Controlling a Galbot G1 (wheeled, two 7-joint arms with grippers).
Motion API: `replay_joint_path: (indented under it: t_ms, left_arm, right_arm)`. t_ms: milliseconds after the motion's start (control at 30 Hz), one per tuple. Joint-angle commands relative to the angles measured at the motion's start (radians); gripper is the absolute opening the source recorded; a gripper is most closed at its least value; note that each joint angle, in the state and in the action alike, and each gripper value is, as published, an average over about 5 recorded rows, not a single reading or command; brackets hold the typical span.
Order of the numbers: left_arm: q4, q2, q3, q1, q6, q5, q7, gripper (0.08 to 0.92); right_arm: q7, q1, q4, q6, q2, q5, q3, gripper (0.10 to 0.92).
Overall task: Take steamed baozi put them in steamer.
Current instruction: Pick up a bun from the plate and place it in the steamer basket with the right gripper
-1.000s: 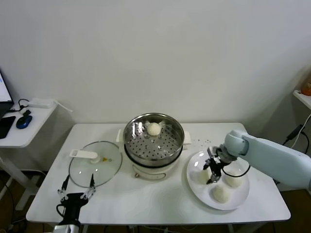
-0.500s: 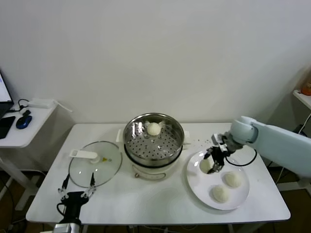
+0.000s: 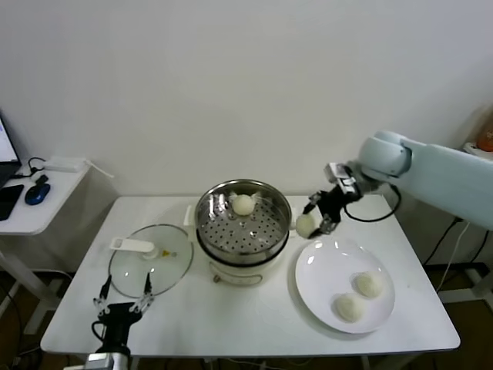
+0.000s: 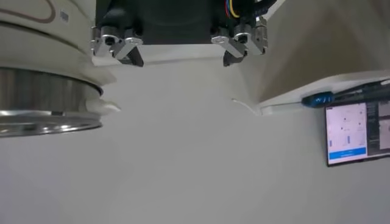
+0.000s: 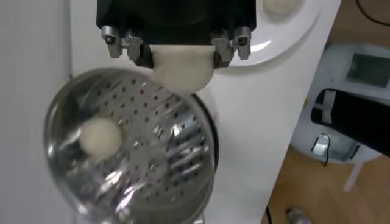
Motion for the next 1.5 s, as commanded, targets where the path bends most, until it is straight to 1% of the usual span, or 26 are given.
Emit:
replay_joint_path:
  t_ms: [33,233,333,467,733,1133,1500]
  left_arm:
    - [-0.014,0.003,0.005,0.002,0.005,-0.014,-0.001,0.823]
    - [-0.018,0.008,0.001,0.001,0.006,-0.018,0.000,0.823]
    - [-0.018,0.010,-0.002,0.000,0.004,-0.028,0.002,0.823]
    - [-0.016,0.015,-0.006,-0.001,0.002,-0.039,0.004,0.823]
    - [-0.008,0.017,-0.008,-0.002,0.001,-0.044,0.004,0.823]
    - [0.003,0.018,-0.007,-0.002,0.001,-0.048,0.004,0.823]
    - [0.009,0.017,-0.003,-0.004,0.001,-0.043,0.004,0.823]
  right_arm:
    - [-0.002,0.095,-0.176,-0.005,0.268,0.107,-0.032,0.653]
    - [-0.007,0.011,-0.356,-0.002,0.462,0.073,0.000,0.653]
    - [-0.013,-0.041,-0.437,0.000,0.527,0.041,0.024,0.653]
    - [-0.014,-0.105,-0.505,0.003,0.580,0.006,0.046,0.653]
    - [-0.017,-0.218,-0.577,0.007,0.635,-0.062,0.090,0.652]
    - [-0.025,-0.275,-0.655,0.022,0.682,-0.120,0.123,0.651]
    - [-0.022,-0.293,-0.667,0.024,0.684,-0.142,0.140,0.653]
